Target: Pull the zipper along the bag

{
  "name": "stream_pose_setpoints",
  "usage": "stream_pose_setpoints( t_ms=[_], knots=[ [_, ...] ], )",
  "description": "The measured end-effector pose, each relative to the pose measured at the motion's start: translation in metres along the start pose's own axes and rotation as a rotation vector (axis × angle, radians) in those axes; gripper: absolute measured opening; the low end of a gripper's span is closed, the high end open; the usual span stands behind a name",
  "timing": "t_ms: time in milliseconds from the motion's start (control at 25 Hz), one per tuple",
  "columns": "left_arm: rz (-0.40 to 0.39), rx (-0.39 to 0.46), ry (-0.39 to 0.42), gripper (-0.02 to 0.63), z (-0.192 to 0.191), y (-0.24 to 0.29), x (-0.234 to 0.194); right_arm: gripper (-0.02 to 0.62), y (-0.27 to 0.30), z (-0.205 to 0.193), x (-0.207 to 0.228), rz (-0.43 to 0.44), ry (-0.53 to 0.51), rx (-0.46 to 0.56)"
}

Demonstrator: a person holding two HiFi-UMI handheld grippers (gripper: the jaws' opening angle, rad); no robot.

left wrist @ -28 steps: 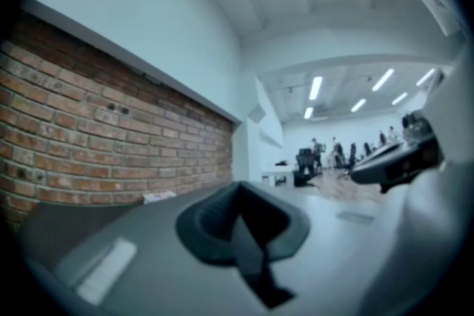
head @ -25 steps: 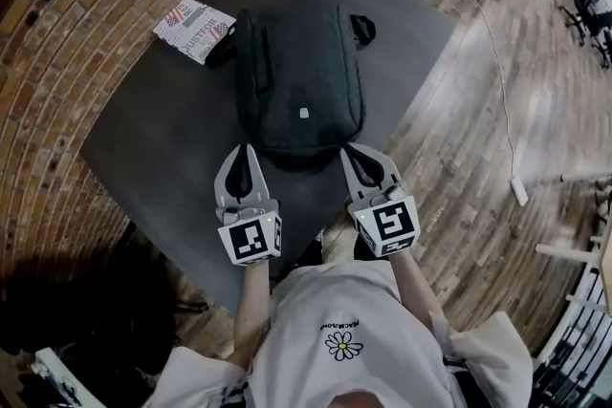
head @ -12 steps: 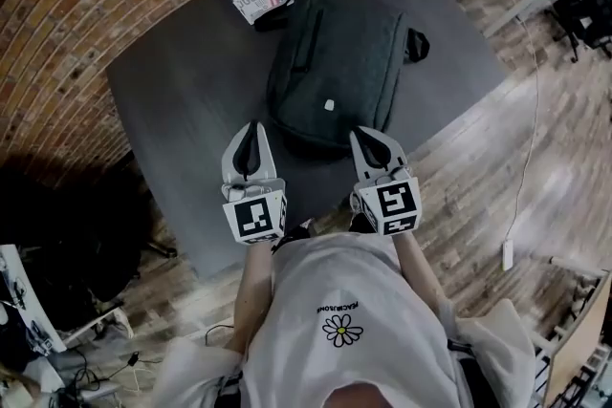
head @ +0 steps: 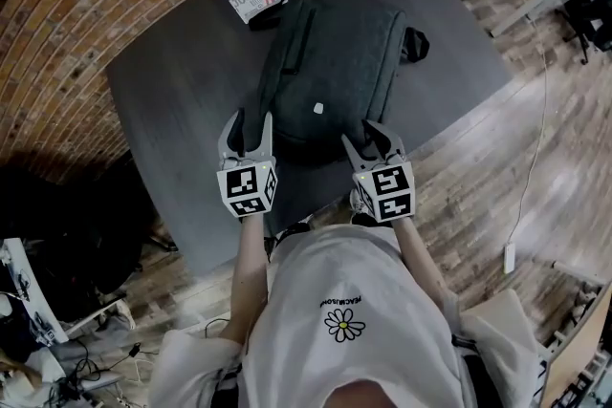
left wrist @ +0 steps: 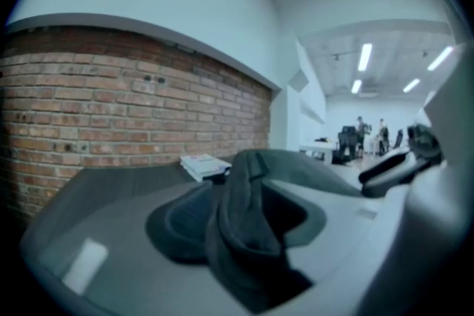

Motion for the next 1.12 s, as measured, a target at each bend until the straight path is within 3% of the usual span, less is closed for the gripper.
stream_pose_setpoints(
  t_ms=[160,320,400,480,640,880,1120],
  knots=[
    [-0.079,-0.104,-0.038,0.209,-0.038,0.03,-0.008,0.202,0.004,-0.017,0.016,-0.032,0.043,-0.066],
    [-0.22,-0.081,-0.218,0.224,-0.055,0.035,-0.007,0.227,0.006,-0.037,0.024,-0.046,0.049,-0.104],
    [-0.285,-0.069,-0.265,0.201,-0.056,0.035,-0.001,0.225,0.006,-0.04,0.026,-0.055,0.039,-0.107],
    [-0.306,-0.081,-0.231,0.124,-0.054,0.036,0.006,0.224,0.007,-0.04,0.026,-0.065,0.031,-0.111],
    [-0.323,-0.118,-0.169,0.117,-0.054,0.034,0.018,0.22,0.008,-0.04,0.034,-0.091,0.008,-0.105],
    [-0.476,-0.175,0.053,0.091,-0.046,0.013,0.081,0.213,-0.002,-0.045,0.087,-0.205,-0.112,-0.152],
    [-0.634,-0.162,0.114,0.087,-0.04,0.0,0.146,0.155,-0.001,-0.035,0.139,-0.224,-0.128,-0.154]
  ],
)
Point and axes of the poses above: the fingertips, and each gripper's own axes: y forward along the fingers, x to its right, z out of its top, the point moved 1 cm from there along -y, backward along the fingers, and after that the axes turned 14 degrees about y, right-handed, at the moved point
